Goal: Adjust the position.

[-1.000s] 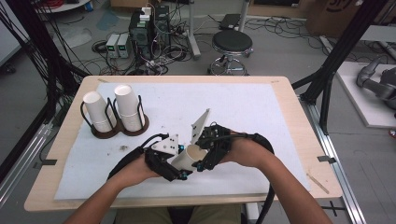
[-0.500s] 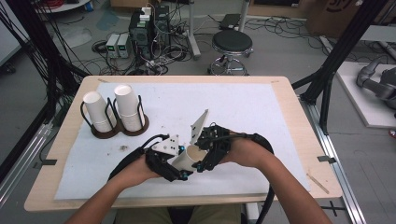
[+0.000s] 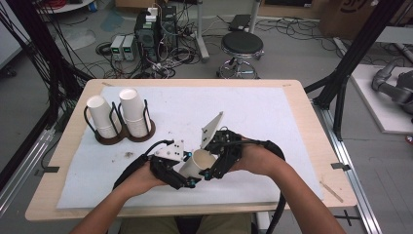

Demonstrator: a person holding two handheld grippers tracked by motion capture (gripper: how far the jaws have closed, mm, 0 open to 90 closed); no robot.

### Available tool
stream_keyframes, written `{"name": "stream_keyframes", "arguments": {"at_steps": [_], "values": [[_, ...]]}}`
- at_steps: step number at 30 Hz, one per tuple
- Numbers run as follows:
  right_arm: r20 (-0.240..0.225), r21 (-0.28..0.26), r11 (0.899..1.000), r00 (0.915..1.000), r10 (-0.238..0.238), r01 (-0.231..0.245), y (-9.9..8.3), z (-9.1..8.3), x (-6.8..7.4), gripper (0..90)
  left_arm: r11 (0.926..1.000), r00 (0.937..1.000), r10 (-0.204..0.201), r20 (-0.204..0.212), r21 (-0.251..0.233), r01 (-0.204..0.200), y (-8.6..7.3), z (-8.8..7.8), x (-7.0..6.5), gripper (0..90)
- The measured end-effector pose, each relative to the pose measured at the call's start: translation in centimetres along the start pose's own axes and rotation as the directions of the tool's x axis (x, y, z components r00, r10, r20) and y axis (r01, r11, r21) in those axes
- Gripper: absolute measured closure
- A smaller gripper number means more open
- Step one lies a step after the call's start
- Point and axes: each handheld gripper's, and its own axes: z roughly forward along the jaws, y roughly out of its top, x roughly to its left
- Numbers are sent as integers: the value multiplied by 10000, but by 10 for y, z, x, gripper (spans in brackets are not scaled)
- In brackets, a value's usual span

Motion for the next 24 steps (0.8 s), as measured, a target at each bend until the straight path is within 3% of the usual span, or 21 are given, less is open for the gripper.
{"name": "stream_keyframes", "arguments": {"at_steps": [2,6,13,15,19,21,24], "values": [[4,-406,9990,9999,-158,158,-2,-3,-1,211,9998,10000,-61,32,-174,61,-1,-1,0,335],[160,-1235,9923,9998,77,-57,-7,-12,-1,205,9988,9998,-188,-33,-449,186,-6,-3,3,327],[193,-2795,9581,9973,708,-626,-22,-27,-3,205,9917,9990,-356,-275,-1242,319,-14,-7,4,330],[227,-3224,9430,9953,947,-823,-29,-31,-4,205,9873,9984,-398,-398,-1552,332,-17,-9,4,332],[364,-4082,9022,9850,1688,-1395,-47,-39,-5,205,9743,9958,-584,-704,-2214,415,-23,-13,6,332],[450,-4324,8846,9756,2150,-1750,-58,-41,-6,205,9680,9938,-670,-888,-2474,432,-26,-16,7,330],[611,-4810,8505,9596,2748,-2130,-75,-43,-7,205,9547,9892,-940,-1128,-2920,575,-30,-20,9,325]]}}
